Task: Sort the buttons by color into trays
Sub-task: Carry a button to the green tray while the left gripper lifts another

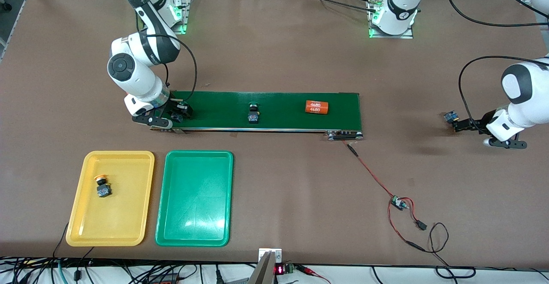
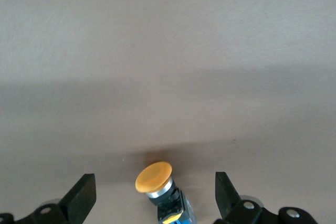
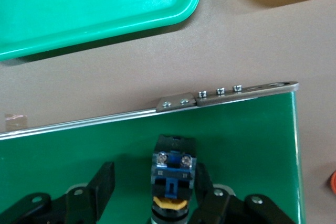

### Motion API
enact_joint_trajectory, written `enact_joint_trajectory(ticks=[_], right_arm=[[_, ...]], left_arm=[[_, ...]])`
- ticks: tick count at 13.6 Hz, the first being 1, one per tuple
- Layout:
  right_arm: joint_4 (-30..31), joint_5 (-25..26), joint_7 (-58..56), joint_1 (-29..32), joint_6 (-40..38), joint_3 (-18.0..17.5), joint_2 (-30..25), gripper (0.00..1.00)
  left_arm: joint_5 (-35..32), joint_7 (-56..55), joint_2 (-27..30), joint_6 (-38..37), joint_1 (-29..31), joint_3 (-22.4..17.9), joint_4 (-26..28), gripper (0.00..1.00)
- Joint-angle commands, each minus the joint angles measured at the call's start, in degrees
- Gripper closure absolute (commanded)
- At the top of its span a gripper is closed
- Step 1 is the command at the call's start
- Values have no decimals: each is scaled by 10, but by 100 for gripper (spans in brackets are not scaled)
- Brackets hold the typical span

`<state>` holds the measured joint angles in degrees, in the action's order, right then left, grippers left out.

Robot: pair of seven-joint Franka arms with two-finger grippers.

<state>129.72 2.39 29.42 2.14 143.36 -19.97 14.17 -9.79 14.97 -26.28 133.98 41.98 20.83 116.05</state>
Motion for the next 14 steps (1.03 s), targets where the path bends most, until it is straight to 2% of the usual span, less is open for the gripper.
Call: enact_joint_trajectory(ticks=[1, 7, 9, 10, 12, 13, 14], right_arm=[[3, 17, 7, 1, 10, 0, 5, 44], [0, 39, 4, 5, 10, 2, 11, 89], [-17, 39, -10, 11, 1, 5, 6, 91], [-44, 40, -17, 16, -28, 6, 4, 91], [-129, 40, -59, 17, -107, 6, 7, 91], [-165, 39, -87, 18, -117, 7, 12, 91], [-199, 36, -109, 18, -117, 7, 28, 90]], left_arm=[[9, -41, 3, -3, 18, 5, 29, 0], [9, -47, 8, 0, 27, 4, 68, 0], [9, -46, 7, 8, 29, 4, 80, 0], [9, -46, 5, 14, 31, 4, 82, 0], [9, -46, 5, 15, 31, 4, 91, 0], [9, -46, 6, 15, 31, 4, 95, 0], [9, -46, 7, 15, 31, 4, 100, 8]])
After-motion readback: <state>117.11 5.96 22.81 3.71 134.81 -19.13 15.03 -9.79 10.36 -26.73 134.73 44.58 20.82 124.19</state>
